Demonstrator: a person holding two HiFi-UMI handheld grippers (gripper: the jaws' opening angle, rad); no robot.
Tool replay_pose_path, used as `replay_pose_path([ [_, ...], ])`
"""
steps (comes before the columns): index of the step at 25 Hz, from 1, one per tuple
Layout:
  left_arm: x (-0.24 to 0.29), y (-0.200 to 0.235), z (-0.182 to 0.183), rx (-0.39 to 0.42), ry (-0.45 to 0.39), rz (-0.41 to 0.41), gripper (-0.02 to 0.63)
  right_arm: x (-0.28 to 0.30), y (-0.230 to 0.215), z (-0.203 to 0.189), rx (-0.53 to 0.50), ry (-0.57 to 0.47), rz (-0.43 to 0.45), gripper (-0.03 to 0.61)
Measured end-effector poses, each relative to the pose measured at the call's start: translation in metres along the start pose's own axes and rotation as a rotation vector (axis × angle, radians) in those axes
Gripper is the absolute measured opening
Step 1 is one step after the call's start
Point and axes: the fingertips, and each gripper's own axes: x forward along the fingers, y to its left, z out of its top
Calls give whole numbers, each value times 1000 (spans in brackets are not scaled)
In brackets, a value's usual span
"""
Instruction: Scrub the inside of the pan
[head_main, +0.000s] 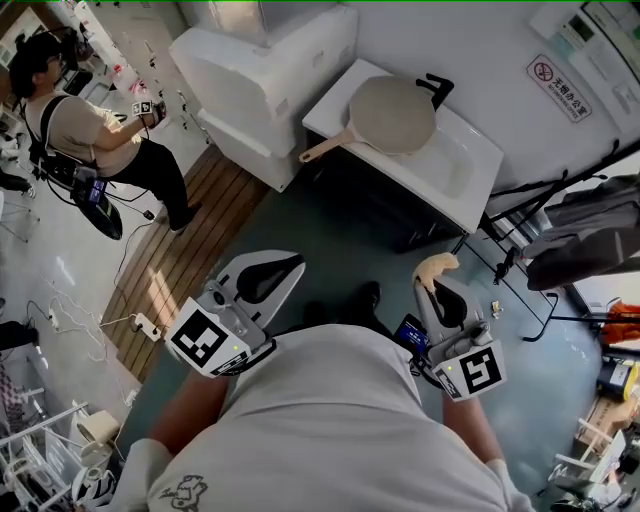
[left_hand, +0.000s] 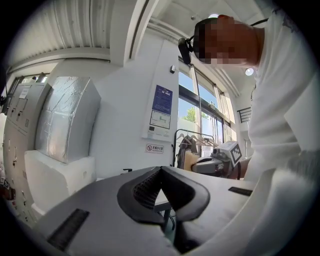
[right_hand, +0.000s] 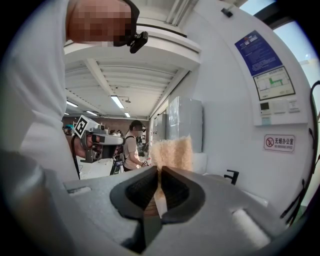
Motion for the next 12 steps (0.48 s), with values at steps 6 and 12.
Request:
replay_pose_path([
  [6,3,3,4,-4,-14,-7,-2,3,0,4,-6,1,-3,23],
  [12,11,7,2,-17,-8,-8,-2,9,-8,7,-9,0,0,23],
])
